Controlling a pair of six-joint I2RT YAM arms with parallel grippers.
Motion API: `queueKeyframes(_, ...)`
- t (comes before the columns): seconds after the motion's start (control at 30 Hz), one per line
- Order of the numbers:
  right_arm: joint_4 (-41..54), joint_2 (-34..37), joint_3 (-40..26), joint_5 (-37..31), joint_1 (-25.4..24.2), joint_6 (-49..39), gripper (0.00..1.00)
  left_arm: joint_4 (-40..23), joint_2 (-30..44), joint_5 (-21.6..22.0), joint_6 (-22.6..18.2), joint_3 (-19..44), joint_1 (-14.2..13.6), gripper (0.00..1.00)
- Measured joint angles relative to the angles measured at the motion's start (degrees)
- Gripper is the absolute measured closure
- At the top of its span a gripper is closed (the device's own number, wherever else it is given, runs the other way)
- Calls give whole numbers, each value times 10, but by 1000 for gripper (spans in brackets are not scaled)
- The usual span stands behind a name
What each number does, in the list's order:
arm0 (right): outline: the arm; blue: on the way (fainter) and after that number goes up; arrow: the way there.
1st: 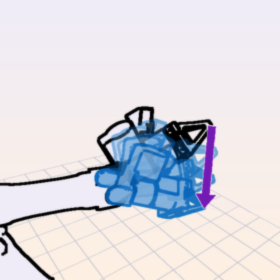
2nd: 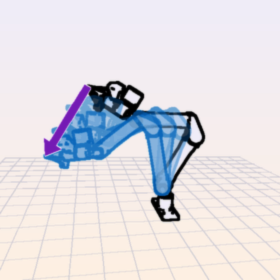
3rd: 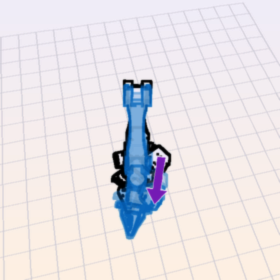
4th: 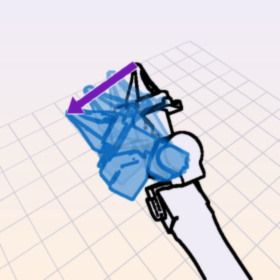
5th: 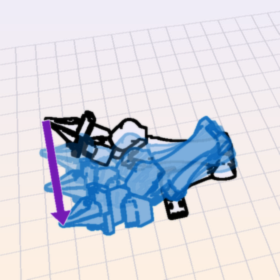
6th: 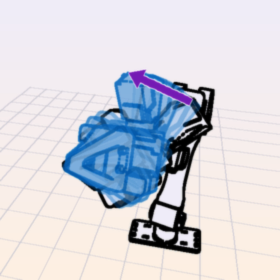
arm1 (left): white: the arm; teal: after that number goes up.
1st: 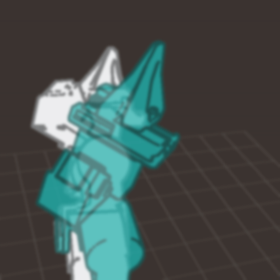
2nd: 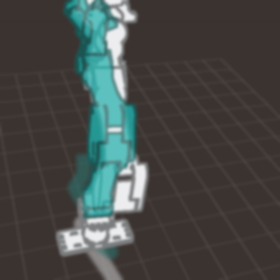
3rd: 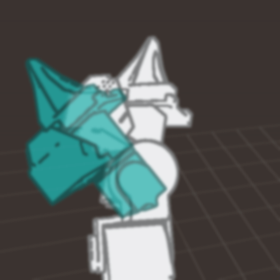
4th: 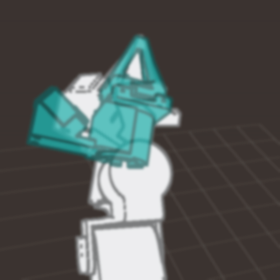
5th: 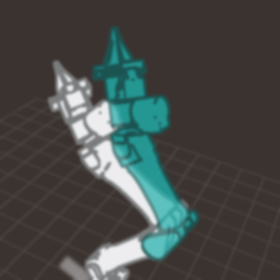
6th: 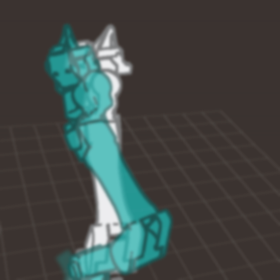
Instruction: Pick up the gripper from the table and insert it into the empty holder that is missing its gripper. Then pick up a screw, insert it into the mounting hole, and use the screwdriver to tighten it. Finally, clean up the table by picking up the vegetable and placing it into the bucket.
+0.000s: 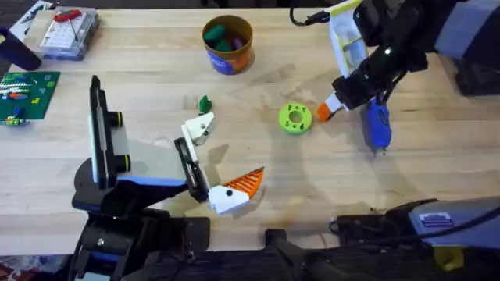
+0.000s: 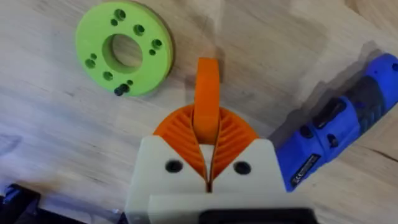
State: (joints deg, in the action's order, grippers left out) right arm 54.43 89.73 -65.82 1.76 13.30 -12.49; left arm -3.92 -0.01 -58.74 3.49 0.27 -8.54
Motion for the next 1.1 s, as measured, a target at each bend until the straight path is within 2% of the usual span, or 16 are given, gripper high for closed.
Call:
queueKeyframes(0.17, 8, 0, -3, 0, 0, 0, 993, 0, 0, 0, 0, 0, 0, 14)
queueKeyframes(0.27, 49, 0, -19, 0, 0, 0, 994, 0, 0, 0, 0, 0, 0, 14)
queueKeyframes(0.43, 107, -10, -87, 0, 0, 0, 994, 0, 0, 0, 0, 0, 0, 14)
queueKeyframes(0.7, 145, -71, -178, 12, 0, 7, 994, 0, 0, 0, 0, 0, 0, 14)
queueKeyframes(0.83, 142, -103, -188, 49, 0, 9, 994, 0, 0, 0, 0, 0, 0, 14)
queueKeyframes(1.1, 73, -160, -192, 177, 0, 73, 994, 0, 0, 0, 0, 0, 0, 14)
